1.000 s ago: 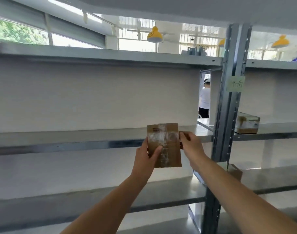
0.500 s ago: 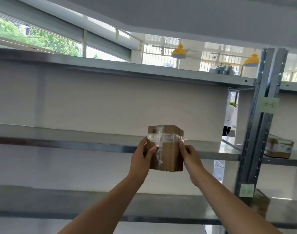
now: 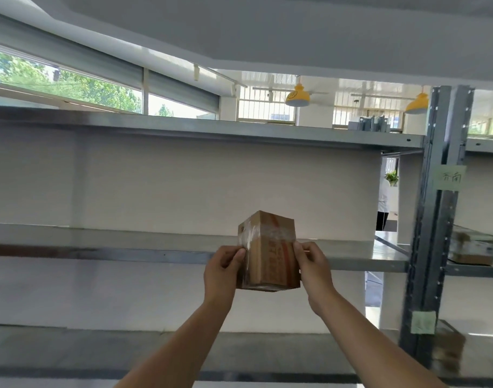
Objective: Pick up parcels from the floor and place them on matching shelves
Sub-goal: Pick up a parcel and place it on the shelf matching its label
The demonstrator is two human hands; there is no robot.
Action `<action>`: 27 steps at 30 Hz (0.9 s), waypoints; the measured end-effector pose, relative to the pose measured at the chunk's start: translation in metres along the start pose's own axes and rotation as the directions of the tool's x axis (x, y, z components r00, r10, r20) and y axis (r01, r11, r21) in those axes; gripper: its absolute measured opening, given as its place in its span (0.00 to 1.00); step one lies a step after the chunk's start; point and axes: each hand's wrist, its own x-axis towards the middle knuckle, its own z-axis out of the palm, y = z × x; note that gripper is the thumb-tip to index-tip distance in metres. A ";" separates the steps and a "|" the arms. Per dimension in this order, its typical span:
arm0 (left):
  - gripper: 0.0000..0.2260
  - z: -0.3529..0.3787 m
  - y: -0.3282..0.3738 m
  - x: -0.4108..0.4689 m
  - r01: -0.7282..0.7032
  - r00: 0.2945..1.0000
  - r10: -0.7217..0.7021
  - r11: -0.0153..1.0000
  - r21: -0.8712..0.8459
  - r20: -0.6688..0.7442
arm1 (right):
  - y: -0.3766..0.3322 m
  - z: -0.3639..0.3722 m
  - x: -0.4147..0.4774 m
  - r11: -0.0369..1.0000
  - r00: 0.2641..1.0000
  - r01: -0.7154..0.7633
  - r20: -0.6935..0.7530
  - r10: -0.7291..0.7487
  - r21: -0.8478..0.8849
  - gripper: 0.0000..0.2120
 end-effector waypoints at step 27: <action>0.12 0.011 0.007 -0.029 0.072 0.994 -0.082 0.990 0.125 0.078 | 0.001 -0.010 -0.013 0.956 0.954 -0.290 0.095 0.285 0.049 0.25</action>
